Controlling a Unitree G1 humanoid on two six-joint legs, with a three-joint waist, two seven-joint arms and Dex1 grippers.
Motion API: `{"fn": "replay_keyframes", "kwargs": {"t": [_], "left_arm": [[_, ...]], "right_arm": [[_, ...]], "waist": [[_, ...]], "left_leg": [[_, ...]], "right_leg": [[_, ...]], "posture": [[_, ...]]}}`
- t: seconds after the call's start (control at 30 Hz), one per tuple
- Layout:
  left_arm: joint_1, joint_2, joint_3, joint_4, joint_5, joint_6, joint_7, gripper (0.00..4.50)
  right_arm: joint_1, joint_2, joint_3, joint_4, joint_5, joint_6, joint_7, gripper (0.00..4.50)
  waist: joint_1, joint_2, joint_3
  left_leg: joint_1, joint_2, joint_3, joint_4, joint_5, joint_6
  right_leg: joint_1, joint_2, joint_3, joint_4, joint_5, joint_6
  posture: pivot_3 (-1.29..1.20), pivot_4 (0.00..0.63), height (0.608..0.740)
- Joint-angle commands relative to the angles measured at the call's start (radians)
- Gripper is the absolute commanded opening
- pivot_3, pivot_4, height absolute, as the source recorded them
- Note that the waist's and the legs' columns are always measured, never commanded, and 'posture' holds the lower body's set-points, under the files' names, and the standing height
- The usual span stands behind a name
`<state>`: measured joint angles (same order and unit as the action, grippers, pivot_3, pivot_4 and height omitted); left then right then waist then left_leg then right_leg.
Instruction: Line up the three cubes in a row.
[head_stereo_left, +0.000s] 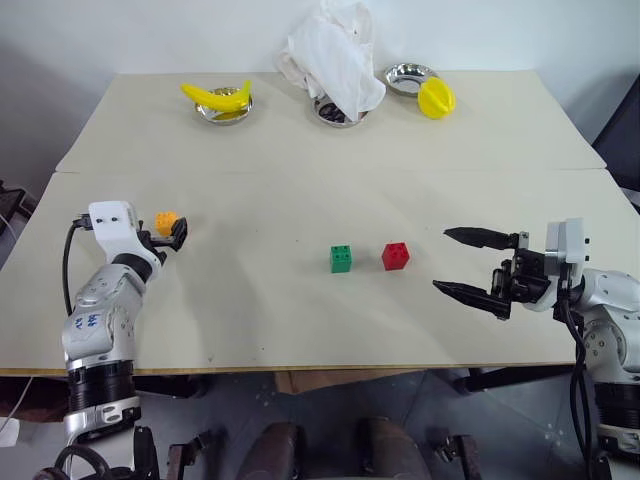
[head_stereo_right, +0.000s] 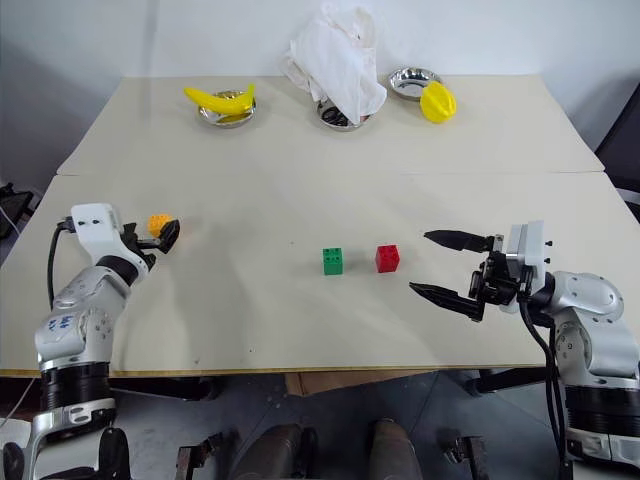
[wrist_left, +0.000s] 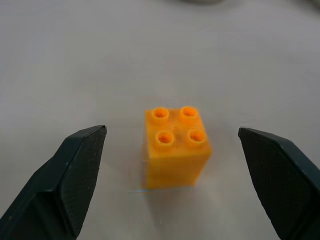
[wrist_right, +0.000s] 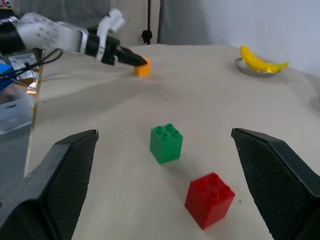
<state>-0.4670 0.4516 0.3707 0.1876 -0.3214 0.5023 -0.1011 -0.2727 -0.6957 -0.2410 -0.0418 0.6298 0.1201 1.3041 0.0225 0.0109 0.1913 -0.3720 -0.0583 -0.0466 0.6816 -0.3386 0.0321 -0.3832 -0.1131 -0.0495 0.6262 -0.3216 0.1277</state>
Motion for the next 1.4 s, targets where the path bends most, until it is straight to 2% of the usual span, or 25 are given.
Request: {"fn": "replay_keyframes", "kwargs": {"t": [0.03,0.13,0.37,0.4,0.53,0.7,0.83,0.93,1.13,1.4], "left_arm": [[-0.041,-0.003,-0.020,0.036,0.014,-0.018,-0.015,4.49],[-0.040,-0.005,-0.033,0.050,0.024,-0.015,-0.024,3.88],[-0.011,-0.008,-0.011,0.061,0.003,-0.070,-0.068,1.66],[-0.007,-0.007,-0.008,0.066,-0.008,-0.098,-0.102,1.48],[0.032,0.022,-0.046,0.032,-0.038,-0.249,-0.338,1.48],[0.085,0.149,-0.203,-0.069,-0.044,-0.405,-0.774,1.48],[0.049,0.195,-0.351,-0.059,-0.008,-0.450,-0.993,1.48],[-0.011,0.160,-0.434,0.038,0.066,-0.521,-1.024,1.48],[-0.151,0.073,-0.518,0.275,0.161,-0.643,-1.045,1.48],[-0.358,0.037,-0.529,0.633,0.223,-0.794,-1.108,1.48]], "right_arm": [[0.019,0.011,-0.013,-0.065,0.027,-0.003,-0.015,4.50],[0.041,0.022,-0.019,-0.061,0.014,-0.042,-0.007,4.50],[0.103,0.045,-0.040,-0.010,0.012,-0.127,0.031,4.50],[0.111,0.051,-0.045,0.001,0.014,-0.145,0.038,4.50],[0.149,0.069,-0.080,0.032,0.025,-0.205,0.043,4.50],[0.240,0.054,-0.166,0.048,0.042,-0.248,0.064,4.50],[0.300,0.048,-0.208,0.103,0.029,-0.298,0.103,4.50],[0.327,0.059,-0.221,0.144,0.016,-0.336,0.107,4.50],[0.376,0.081,-0.216,0.101,0.030,-0.335,0.083,4.50],[0.390,0.078,-0.209,0.058,0.036,-0.309,0.059,4.50]], "waist": [[0.002,0.000,0.000],[0.003,0.000,0.000],[0.002,-0.001,0.000],[0.002,-0.001,0.000],[0.003,-0.001,0.000],[0.003,0.000,0.000],[0.002,0.000,0.000],[0.002,0.000,0.000],[0.001,0.001,0.000],[0.003,0.000,0.000]], "left_leg": [[0.000,0.000,0.000,0.000,0.000,0.000],[0.000,-0.001,0.000,0.001,0.000,0.000],[0.000,0.000,0.000,0.001,0.000,0.000],[0.000,0.000,0.000,0.001,0.000,0.000],[0.000,0.000,0.000,0.001,0.000,0.000],[0.000,0.000,0.000,0.000,0.000,0.000],[0.003,0.000,0.000,0.000,0.000,0.000],[0.003,0.000,-0.001,0.000,0.000,0.000],[0.002,0.000,0.000,0.000,0.000,0.000],[0.002,0.000,0.001,0.001,0.001,0.001]], "right_leg": [[0.000,0.000,0.000,0.000,0.000,0.000],[0.001,-0.001,0.000,0.000,0.000,0.000],[0.000,0.000,0.000,0.000,0.000,0.000],[0.001,0.000,0.000,0.000,0.000,0.000],[0.001,-0.001,0.000,0.000,0.000,0.000],[0.002,-0.001,0.000,-0.002,0.000,0.000],[0.006,-0.001,0.000,-0.006,0.000,0.000],[0.006,-0.001,0.000,-0.006,0.000,0.000],[0.005,0.000,0.000,-0.004,0.000,0.000],[0.005,0.000,-0.002,-0.003,0.000,0.001]], "posture": [[0.00,0.150,0.740],[0.00,0.150,0.740],[0.00,0.150,0.740],[0.00,0.150,0.740],[0.00,0.150,0.740],[0.00,0.150,0.740],[0.00,0.150,0.740],[0.00,0.150,0.740],[0.00,0.150,0.740],[0.00,0.150,0.740]]}}
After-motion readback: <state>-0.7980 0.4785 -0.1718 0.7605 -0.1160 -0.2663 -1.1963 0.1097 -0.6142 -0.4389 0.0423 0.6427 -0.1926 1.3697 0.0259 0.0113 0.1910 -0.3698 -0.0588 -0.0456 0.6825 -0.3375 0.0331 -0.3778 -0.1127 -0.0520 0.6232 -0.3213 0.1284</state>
